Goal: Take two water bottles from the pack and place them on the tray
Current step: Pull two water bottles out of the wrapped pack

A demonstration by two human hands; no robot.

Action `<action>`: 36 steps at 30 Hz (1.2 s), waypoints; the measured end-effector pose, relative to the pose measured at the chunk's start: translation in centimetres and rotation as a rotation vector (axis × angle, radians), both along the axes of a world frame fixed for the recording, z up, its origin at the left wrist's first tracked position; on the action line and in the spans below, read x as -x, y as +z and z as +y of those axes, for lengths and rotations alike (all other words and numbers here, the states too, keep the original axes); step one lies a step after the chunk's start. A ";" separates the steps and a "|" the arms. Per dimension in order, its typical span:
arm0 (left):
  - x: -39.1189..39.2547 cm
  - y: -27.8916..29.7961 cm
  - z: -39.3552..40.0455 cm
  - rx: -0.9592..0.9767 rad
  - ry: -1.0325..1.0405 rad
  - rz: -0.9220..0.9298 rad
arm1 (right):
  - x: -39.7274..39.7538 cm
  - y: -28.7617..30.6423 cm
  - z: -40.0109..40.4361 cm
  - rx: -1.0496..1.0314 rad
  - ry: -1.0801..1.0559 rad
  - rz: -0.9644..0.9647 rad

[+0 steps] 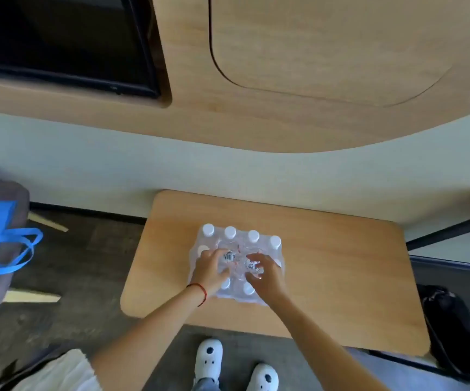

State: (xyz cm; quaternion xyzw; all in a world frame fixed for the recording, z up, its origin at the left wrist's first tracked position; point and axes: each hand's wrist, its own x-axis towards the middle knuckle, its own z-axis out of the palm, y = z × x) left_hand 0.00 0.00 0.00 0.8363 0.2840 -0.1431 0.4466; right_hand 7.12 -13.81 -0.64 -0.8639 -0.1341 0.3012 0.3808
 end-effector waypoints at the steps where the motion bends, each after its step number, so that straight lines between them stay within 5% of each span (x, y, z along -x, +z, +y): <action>1: -0.1 -0.6 0.1 0.030 0.033 -0.021 | 0.1 -0.5 0.5 0.026 0.030 -0.048; 7: -0.1 -1.6 0.2 0.254 0.334 -0.100 | 1.0 -2.5 2.3 0.204 0.244 -0.238; 10: 0.2 -1.6 0.4 0.301 0.310 -0.122 | 1.0 -2.6 3.3 0.302 0.237 -0.292; 15: 0.9 -2.0 1.3 -0.001 0.171 -0.212 | -0.2 -1.5 2.8 0.234 0.190 -0.280; 20: 1.6 -3.1 1.6 -0.271 -0.030 -0.116 | -2.8 -0.3 -2.5 0.063 0.055 -0.318; 26: 1.7 -4.9 0.8 -0.217 0.049 -0.149 | -0.9 -2.8 -6.1 0.149 -0.018 -0.237; 30: 1.8 -5.7 0.6 -0.258 0.085 -0.149 | -1.0 -2.4 -3.7 0.226 0.301 -0.503; 36: 1.6 -5.3 0.5 -0.251 0.112 -0.149 | -2.7 -2.3 2.1 0.406 0.437 -0.325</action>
